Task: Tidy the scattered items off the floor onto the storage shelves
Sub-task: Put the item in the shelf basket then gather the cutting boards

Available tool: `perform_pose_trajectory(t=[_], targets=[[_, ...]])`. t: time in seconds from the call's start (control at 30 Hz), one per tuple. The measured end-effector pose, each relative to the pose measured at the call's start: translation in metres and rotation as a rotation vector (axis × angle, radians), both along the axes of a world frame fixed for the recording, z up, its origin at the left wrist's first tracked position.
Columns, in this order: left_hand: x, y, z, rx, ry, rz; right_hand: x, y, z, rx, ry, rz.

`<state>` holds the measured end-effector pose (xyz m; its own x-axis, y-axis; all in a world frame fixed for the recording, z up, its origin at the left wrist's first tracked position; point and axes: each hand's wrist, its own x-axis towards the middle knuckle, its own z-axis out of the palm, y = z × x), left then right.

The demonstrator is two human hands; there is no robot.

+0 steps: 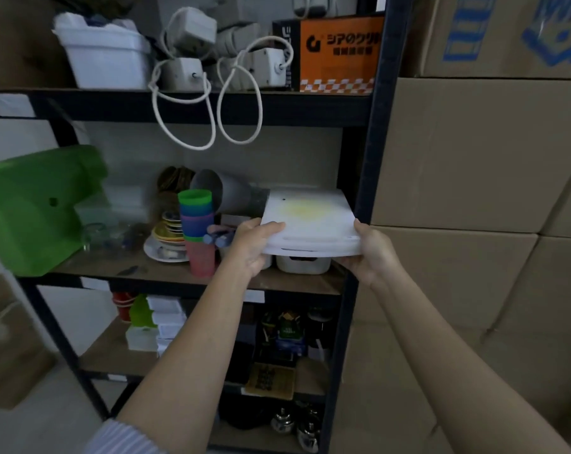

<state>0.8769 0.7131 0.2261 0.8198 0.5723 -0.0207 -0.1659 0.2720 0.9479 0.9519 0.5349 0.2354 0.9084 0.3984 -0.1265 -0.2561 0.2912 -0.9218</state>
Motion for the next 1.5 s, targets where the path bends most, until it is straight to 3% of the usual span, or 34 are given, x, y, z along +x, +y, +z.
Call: perform_pose_trajectory(t=[0.33, 0.4, 0.53, 0.7, 0.83, 1.1, 1.23, 1.37, 1.5], targets=[[0.089, 0.067, -0.005, 0.123, 0.216, -0.067, 0.043, 0.078, -0.026, 0.256, 0.170, -0.178], [0.105, 0.075, -0.014, 0.203, 0.279, -0.087, 0.053, 0.097, -0.032, 0.156, 0.125, -0.267], [0.121, 0.081, -0.021, 0.392, 0.310, -0.135, 0.068, 0.125, -0.051, -0.252, -0.085, -0.541], [0.139, 0.092, -0.030, 0.615, 0.330, -0.174, 0.090, 0.130, -0.057, -0.326, -0.220, -0.569], [0.145, 0.102, -0.030, 0.633, 0.351, -0.167, 0.095, 0.142, -0.067, -0.554, -0.413, -0.659], [0.139, 0.117, -0.034, 0.731, 0.353, -0.612, 0.105, 0.150, -0.076, -0.696, -0.494, -0.732], [0.144, 0.123, -0.043, 0.802, 0.409, -0.612, 0.108, 0.144, -0.079, -0.812, -0.585, -0.693], [0.144, 0.112, -0.034, 0.995, 0.543, -0.612, 0.115, 0.138, -0.076, -0.782, -0.517, -0.688], [0.148, 0.109, -0.033, 0.986, 0.601, -0.604, 0.121, 0.135, -0.080, -0.800, -0.547, -0.667]])
